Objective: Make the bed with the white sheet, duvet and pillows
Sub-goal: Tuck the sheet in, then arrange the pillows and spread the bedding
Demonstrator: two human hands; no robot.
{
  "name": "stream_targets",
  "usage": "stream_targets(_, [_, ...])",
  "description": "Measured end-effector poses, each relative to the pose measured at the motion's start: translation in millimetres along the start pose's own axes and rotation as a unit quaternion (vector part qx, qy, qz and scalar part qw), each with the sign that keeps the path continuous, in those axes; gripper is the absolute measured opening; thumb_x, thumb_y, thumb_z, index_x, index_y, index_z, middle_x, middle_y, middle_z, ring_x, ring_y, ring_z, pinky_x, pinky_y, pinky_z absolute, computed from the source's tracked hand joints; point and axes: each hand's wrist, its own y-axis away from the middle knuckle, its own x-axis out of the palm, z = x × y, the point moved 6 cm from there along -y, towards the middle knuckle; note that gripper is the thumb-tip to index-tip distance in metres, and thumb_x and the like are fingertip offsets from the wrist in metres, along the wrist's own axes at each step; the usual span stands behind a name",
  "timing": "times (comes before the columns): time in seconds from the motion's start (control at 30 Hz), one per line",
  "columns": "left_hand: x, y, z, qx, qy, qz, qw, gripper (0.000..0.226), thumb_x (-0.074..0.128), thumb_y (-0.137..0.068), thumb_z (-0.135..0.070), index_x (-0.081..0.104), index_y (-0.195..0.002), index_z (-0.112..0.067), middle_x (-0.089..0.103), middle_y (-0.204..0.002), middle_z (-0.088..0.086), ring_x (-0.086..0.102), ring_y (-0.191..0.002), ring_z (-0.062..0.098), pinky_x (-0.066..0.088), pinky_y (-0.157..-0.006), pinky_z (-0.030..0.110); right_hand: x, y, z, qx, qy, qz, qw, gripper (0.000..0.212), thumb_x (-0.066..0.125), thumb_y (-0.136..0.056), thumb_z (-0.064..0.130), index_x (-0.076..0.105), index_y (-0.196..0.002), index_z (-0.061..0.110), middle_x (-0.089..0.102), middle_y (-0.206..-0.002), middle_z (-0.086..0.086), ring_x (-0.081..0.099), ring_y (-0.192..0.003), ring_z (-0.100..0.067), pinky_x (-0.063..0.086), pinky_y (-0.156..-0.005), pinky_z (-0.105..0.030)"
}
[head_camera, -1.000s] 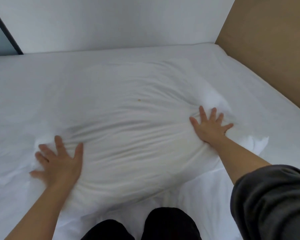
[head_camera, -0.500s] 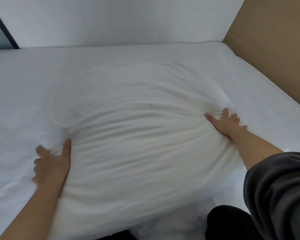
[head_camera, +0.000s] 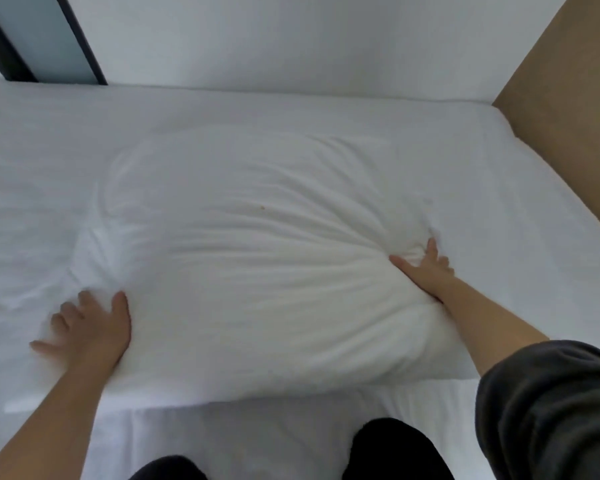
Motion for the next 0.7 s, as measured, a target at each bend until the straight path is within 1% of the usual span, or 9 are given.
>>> stream_targets(0.07, [0, 39, -4, -0.016, -0.003, 0.036, 0.999, 0.069, 0.023, -0.097, -0.057, 0.022, -0.151, -0.014, 0.015, -0.159, 0.013, 0.010, -0.145, 0.029, 0.001, -0.112, 0.065, -8, 12, -16, 0.017, -0.026, 0.042, 0.999, 0.127, 0.059, -0.065, 0.084, -0.020, -0.151, 0.035, 0.000, -0.162, -0.017, 0.008, -0.148, -0.040, 0.014, -0.119, -0.052])
stream_targets(0.13, [-2, 73, -10, -0.034, 0.000, 0.064, 0.997, 0.067, 0.028, -0.097, -0.056, 0.022, -0.151, -0.017, 0.012, -0.160, 0.011, 0.009, -0.145, 0.029, 0.005, -0.112, 0.064, -15, 27, -30, 0.049, -0.060, 0.080, 0.994, 0.137, 0.063, -0.057, 0.084, -0.023, -0.150, 0.033, 0.002, -0.162, -0.016, 0.014, -0.148, -0.038, 0.018, -0.119, -0.052])
stream_targets(0.23, [-7, 115, -30, -0.067, 0.017, 0.099, 0.993, 0.070, 0.034, -0.096, -0.057, 0.019, -0.151, -0.017, 0.010, -0.159, 0.013, 0.009, -0.145, 0.031, 0.012, -0.110, 0.064, -24, 51, -44, 0.074, -0.088, 0.138, 0.984, 0.128, 0.068, -0.071, 0.071, -0.020, -0.153, 0.028, 0.004, -0.162, -0.014, 0.020, -0.146, -0.036, 0.022, -0.116, -0.046])
stream_targets(0.33, [-8, 155, -67, -0.097, 0.075, 0.134, 0.983, 0.077, 0.043, -0.096, -0.053, 0.013, -0.153, -0.012, 0.003, -0.158, 0.023, 0.003, -0.146, 0.036, 0.009, -0.115, 0.052, -31, 66, -51, 0.070, -0.099, 0.180, 0.976, 0.127, 0.072, -0.072, 0.065, -0.017, -0.153, 0.025, 0.010, -0.161, -0.013, 0.024, -0.145, -0.033, 0.025, -0.117, -0.045])
stream_targets(0.4, [-10, 183, -94, -0.129, 0.110, 0.136, 0.976, 0.079, 0.048, -0.094, -0.053, 0.013, -0.153, -0.013, 0.005, -0.157, 0.026, 0.006, -0.145, 0.039, 0.009, -0.116, 0.047, -37, 70, -53, 0.066, -0.096, 0.207, 0.971, 0.127, 0.073, -0.072, 0.063, -0.016, -0.153, 0.024, 0.014, -0.161, -0.012, 0.025, -0.145, -0.031, 0.025, -0.117, -0.044])
stream_targets(0.47, [-7, 209, -110, -0.188, 0.166, 0.133, 0.959, 0.084, 0.053, -0.092, -0.052, 0.012, -0.153, -0.013, 0.009, -0.156, 0.024, 0.014, -0.142, 0.042, 0.015, -0.116, 0.049, -42, 74, -52, 0.061, -0.098, 0.216, 0.970, 0.125, 0.074, -0.073, 0.062, -0.014, -0.154, 0.024, 0.017, -0.160, -0.010, 0.027, -0.144, -0.030, 0.025, -0.117, -0.043])
stream_targets(0.53, [3, 232, -104, -0.301, 0.250, 0.123, 0.912, 0.098, 0.061, -0.085, -0.057, 0.005, -0.153, -0.013, 0.011, -0.157, 0.019, 0.022, -0.141, 0.043, 0.021, -0.114, 0.053, -44, 77, -51, 0.063, -0.099, 0.216, 0.969, 0.126, 0.075, -0.070, 0.064, -0.011, -0.154, 0.026, 0.019, -0.159, -0.010, 0.030, -0.143, -0.030, 0.027, -0.116, -0.044])
stream_targets(0.6, [21, 251, -90, -0.415, 0.357, 0.133, 0.826, 0.116, 0.064, -0.075, -0.070, -0.001, -0.153, -0.015, 0.016, -0.158, 0.013, 0.027, -0.141, 0.038, 0.025, -0.114, 0.055, -42, 76, -49, 0.069, -0.105, 0.215, 0.969, 0.131, 0.076, -0.064, 0.070, -0.009, -0.154, 0.028, 0.020, -0.159, -0.009, 0.032, -0.142, -0.031, 0.029, -0.115, -0.046])
stream_targets(0.7, [47, 254, -83, -0.471, 0.502, 0.173, 0.705, 0.126, 0.066, -0.057, -0.083, 0.012, -0.153, -0.022, 0.029, -0.155, 0.007, 0.035, -0.139, 0.031, 0.035, -0.107, 0.059, -40, 57, -43, 0.087, -0.133, 0.188, 0.969, 0.153, 0.075, -0.039, 0.083, -0.009, -0.154, 0.028, 0.019, -0.160, -0.009, 0.031, -0.142, -0.032, 0.031, -0.114, -0.049])
